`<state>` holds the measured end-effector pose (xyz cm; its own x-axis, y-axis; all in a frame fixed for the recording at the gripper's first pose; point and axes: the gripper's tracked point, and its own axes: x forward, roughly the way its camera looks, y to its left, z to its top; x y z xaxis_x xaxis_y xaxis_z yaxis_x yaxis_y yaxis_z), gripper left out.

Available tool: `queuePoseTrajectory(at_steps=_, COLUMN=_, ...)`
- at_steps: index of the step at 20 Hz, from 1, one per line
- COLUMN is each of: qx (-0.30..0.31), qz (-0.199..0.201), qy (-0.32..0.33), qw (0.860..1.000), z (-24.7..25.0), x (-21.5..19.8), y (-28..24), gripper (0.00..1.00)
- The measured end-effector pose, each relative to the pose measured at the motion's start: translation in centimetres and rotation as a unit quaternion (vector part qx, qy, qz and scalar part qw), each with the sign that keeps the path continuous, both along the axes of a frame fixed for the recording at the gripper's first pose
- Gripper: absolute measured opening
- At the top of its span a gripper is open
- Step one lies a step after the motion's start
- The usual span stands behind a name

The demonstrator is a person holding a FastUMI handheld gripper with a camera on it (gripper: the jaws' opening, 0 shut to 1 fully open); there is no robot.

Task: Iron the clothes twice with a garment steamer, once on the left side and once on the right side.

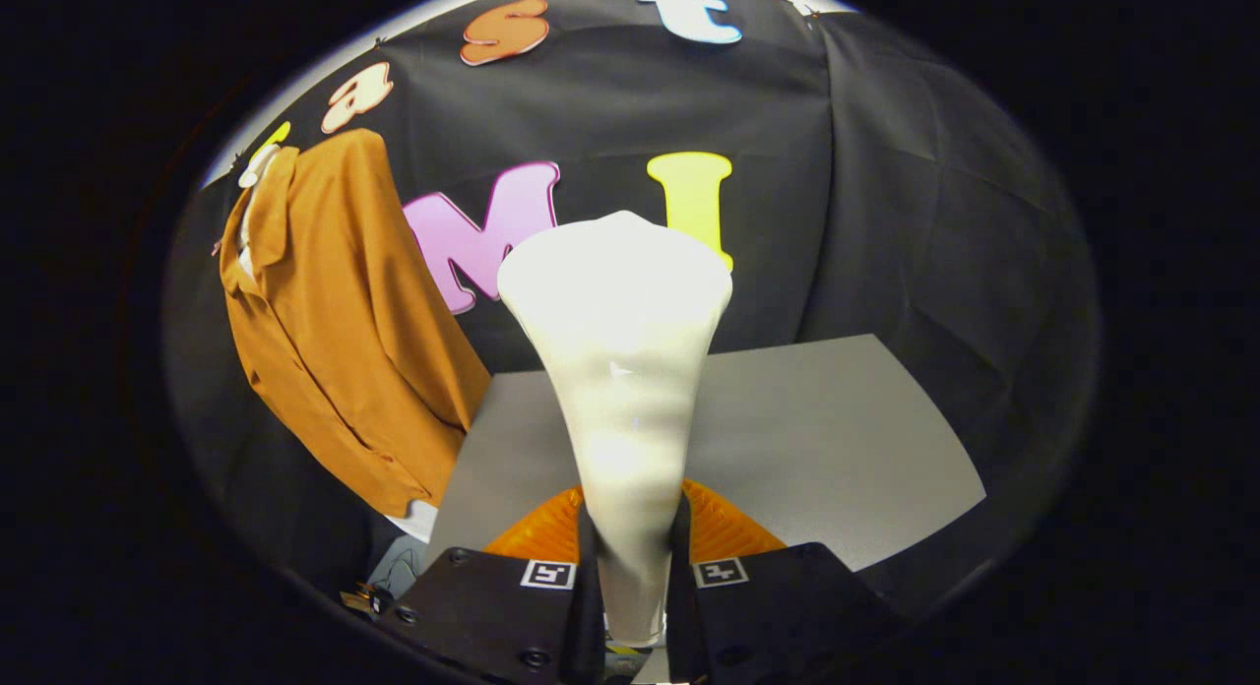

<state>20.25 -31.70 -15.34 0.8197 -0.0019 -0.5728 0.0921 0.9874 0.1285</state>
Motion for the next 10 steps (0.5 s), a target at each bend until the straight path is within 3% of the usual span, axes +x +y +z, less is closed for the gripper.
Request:
queuePoseTrajectory(at_steps=4, qx=-0.018, qz=-0.008, qy=-0.062, qw=0.998, z=4.3, x=-2.4, y=2.5, gripper=0.28)
queuePoseTrajectory(at_steps=10, qx=-0.018, qz=0.012, qy=-0.126, qw=0.992, z=8.3, x=-5.3, y=12.6, gripper=0.28)
